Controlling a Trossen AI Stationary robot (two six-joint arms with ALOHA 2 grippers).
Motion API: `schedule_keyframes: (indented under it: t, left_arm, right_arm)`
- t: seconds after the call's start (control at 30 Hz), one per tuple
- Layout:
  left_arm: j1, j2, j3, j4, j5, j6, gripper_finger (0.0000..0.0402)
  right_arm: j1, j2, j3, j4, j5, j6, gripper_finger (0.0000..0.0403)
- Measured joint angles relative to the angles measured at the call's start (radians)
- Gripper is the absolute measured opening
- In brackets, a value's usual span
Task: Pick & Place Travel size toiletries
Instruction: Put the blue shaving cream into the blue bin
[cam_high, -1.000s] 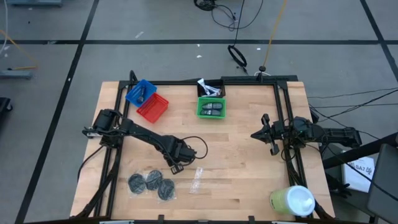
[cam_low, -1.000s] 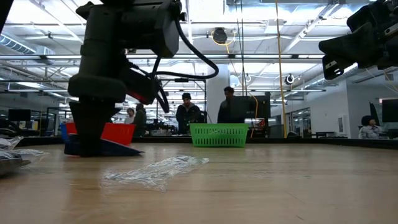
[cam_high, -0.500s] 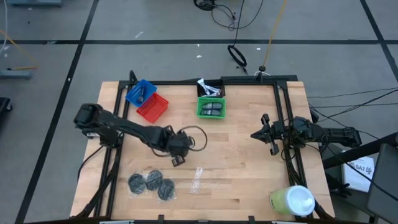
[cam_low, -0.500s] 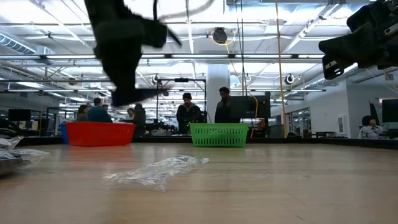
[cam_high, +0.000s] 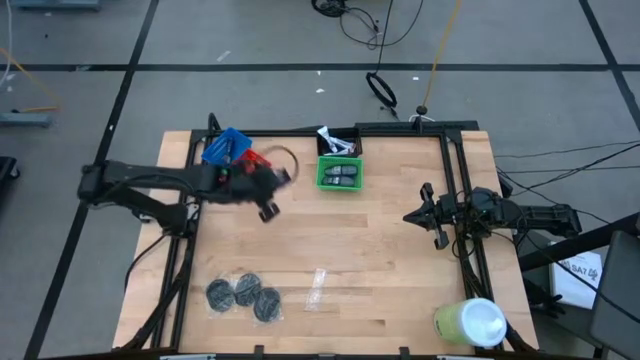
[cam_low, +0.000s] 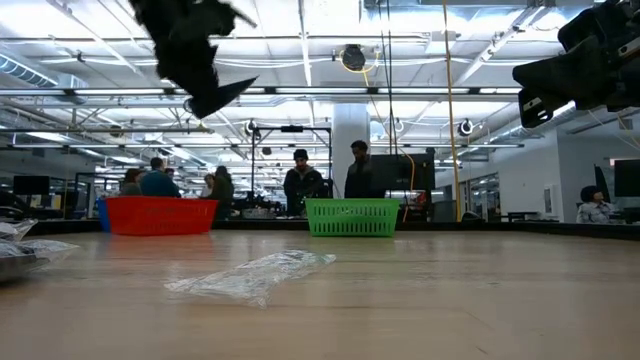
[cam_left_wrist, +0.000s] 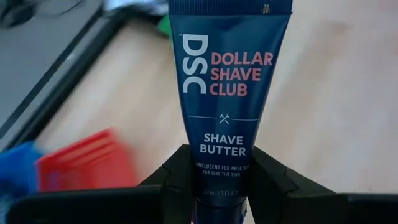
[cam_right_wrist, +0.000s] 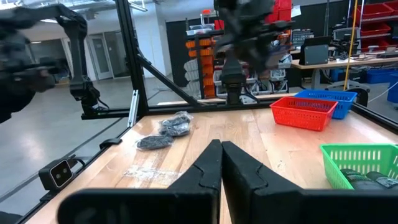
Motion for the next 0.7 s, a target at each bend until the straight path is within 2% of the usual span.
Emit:
schedule_keyframes:
  t: [0.23, 0.37, 0.53, 0.7]
  left_arm:
    - [0.293, -0.198, -0.208, 0.002, -0.003, -0.013, 0.0099]
    - [0.463, -0.294, -0.283, -0.004, -0.006, -0.026, 0.0099]
    - [0.633, -0.332, -0.311, -0.002, -0.015, -0.054, 0.0099]
    - [0.735, -0.3, -0.311, 0.023, -0.03, -0.031, 0.0099]
  right_arm:
    - [0.0, 0.0, 0.0, 0.0, 0.0, 0.0, 0.0]
    - [0.0, 0.0, 0.0, 0.0, 0.0, 0.0, 0.0]
    - [0.0, 0.0, 0.0, 0.0, 0.0, 0.0, 0.0]
    - [0.0, 0.0, 0.0, 0.0, 0.0, 0.0, 0.0]
